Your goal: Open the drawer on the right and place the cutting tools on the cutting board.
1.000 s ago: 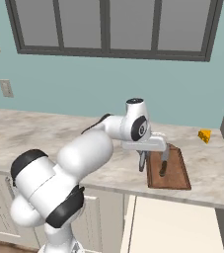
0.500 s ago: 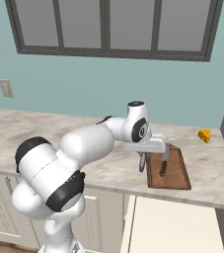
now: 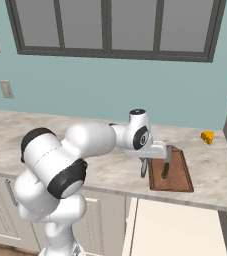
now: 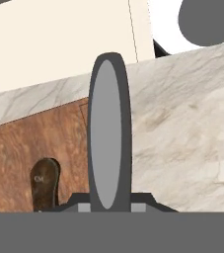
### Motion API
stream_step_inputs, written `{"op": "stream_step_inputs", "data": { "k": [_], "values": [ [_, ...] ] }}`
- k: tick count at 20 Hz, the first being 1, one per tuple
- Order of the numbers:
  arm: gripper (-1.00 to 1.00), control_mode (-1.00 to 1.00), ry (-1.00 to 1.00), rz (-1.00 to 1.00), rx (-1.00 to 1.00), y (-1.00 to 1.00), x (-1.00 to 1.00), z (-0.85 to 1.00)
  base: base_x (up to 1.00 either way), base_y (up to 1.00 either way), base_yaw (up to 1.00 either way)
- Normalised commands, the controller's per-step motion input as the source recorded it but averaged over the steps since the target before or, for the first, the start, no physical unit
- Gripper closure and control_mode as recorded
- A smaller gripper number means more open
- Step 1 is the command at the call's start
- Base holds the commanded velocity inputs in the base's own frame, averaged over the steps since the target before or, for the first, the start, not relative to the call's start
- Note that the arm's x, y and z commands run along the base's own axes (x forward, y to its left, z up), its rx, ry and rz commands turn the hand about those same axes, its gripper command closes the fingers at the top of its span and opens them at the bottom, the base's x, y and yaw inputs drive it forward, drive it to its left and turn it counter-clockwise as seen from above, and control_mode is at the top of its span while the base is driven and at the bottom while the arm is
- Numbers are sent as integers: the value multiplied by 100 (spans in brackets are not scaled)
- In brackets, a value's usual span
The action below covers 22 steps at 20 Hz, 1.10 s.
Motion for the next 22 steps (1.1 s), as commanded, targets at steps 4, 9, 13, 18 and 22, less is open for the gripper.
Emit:
{"op": "stream_step_inputs", "data": {
  "k": [4,9,13,18,22],
  "values": [
    [100,-100,-2,1,0,-5,13,-28,0,0,0],
    [100,-100,-1,2,0,-9,19,-8,0,0,0],
    [100,-100,0,4,0,-1,25,-7,0,0,0],
    [100,-100,0,6,0,-15,23,-11,0,0,0],
    [100,-100,0,8,0,-40,15,-20,0,0,0]
  ]
}}
